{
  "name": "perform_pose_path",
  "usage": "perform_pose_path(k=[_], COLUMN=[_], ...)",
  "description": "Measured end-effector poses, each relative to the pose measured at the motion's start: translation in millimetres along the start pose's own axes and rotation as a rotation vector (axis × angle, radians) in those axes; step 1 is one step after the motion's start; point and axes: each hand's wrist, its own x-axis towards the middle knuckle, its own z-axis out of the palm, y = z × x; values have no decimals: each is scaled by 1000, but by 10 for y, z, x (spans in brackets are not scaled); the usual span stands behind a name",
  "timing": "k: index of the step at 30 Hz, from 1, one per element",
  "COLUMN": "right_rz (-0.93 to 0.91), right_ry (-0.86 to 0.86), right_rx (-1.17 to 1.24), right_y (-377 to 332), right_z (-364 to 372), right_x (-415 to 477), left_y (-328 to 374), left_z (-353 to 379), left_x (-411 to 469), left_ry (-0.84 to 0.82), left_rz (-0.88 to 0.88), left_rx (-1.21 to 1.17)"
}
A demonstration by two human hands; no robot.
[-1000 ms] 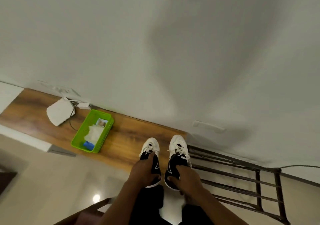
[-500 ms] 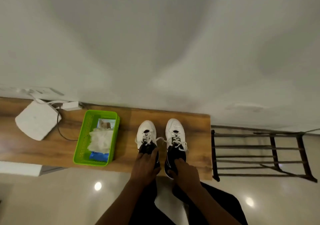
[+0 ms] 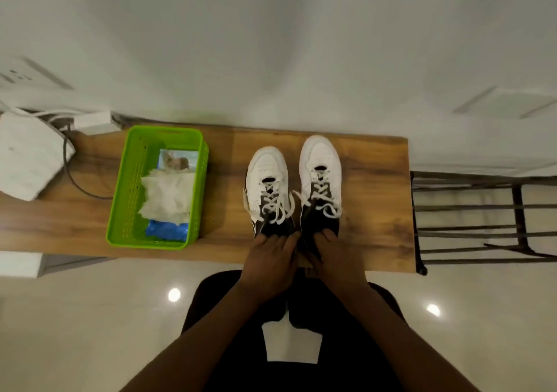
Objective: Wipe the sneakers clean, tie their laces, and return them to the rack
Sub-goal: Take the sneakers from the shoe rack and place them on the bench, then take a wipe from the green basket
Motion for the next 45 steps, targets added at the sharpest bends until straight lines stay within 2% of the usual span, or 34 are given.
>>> perform_pose_path(k=[4,7,13,16,18,19,22,24,27,30,34,41,45], right_rz=[-86,-113,30,23,-88,-152,-310,-378,-374,-367,-430,-486,-479], right_ry=[102,130,89,340,484,498,403,333,293,221,61,64,87], right_rx=[-63,-175,-267,-201,-36,83,353,384,341,204,-110,-394,-381], right_y=[66,72,-297,-686,-1053,-1272,-1932,-2244,-2468,-2550,-2666,-2697,-2648], right_z=[153,187,-60,-259,-303,-295,-139,35,240,364,531,583,436], right_x=[-23,-70,-253,-310,-242,-166,263,682,1283,1691,1929,1917,1867], left_y=[-46,-44,36,-141,-412,-597,-1226,-1569,-1896,-2100,-2305,-2421,-2400], left_z=[189,233,-109,-428,-612,-682,-834,-892,-873,-832,-863,-840,-815], left_x=[-42,-78,-254,-483,-662,-723,-798,-776,-695,-608,-496,-472,-488], left_ry=[208,286,208,311,402,434,507,513,437,402,375,214,264], left_rz=[63,94,29,-74,-128,-165,-357,-517,-673,-686,-669,-700,-669], left_rx=[-26,-3,45,-146,-217,-226,-241,-297,-363,-376,-399,-521,-552])
